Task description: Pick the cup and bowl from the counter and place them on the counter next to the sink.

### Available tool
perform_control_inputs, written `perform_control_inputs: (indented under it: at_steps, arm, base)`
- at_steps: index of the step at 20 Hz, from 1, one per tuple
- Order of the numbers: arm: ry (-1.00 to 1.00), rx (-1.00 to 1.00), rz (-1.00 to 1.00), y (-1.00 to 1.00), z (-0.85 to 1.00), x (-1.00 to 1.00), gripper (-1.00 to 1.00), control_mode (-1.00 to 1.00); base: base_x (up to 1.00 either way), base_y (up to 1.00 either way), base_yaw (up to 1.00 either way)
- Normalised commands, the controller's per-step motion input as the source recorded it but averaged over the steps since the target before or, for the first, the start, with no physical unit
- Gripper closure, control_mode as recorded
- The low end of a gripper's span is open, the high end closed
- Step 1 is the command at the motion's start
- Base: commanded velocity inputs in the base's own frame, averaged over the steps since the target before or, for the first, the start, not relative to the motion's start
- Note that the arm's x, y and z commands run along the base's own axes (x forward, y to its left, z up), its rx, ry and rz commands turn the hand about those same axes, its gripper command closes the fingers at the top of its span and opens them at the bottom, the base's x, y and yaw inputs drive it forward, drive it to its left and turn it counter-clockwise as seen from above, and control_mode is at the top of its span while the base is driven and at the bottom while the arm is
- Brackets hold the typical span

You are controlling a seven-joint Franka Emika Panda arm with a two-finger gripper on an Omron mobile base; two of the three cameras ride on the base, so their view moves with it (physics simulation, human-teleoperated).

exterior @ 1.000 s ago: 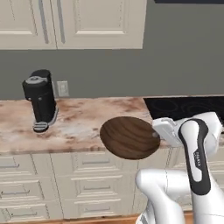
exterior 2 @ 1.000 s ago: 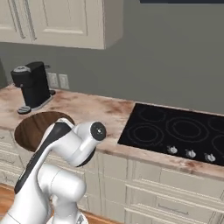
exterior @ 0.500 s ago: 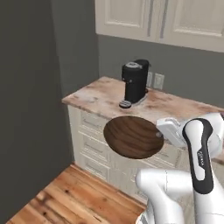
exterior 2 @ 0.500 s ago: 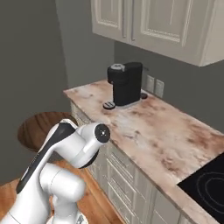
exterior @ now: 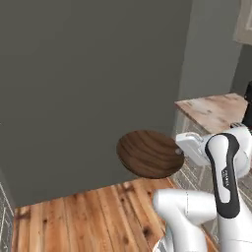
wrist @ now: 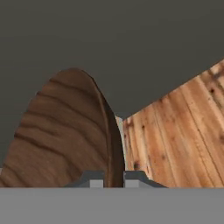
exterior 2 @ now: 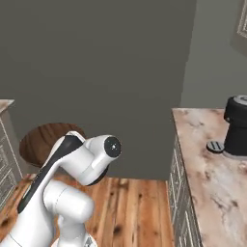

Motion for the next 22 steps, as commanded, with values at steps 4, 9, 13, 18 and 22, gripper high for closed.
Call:
perform_control_inputs:
  at_steps: [4, 9, 13, 18, 22]
  arm:
    - [0.0, 0.0, 0.0, 0.0, 0.0, 0.0, 1.0, 1.0]
    - [0.0, 0.0, 0.0, 0.0, 0.0, 0.0, 1.0, 1.0]
    - [0.0, 0.0, 0.0, 0.0, 0.0, 0.0, 1.0, 1.0]
    - [0.0, 0.0, 0.0, 0.0, 0.0, 0.0, 1.0, 1.0]
    - [0.0, 0.0, 0.0, 0.0, 0.0, 0.0, 1.0, 1.0]
  base:
    - [0.0, 0.0, 1.0]
    - [0.0, 0.0, 1.0]
    - [-0.04, -0.34, 0.94]
    - [-0.53, -0.3, 0.42]
    - [-0.74, 0.97, 0.15]
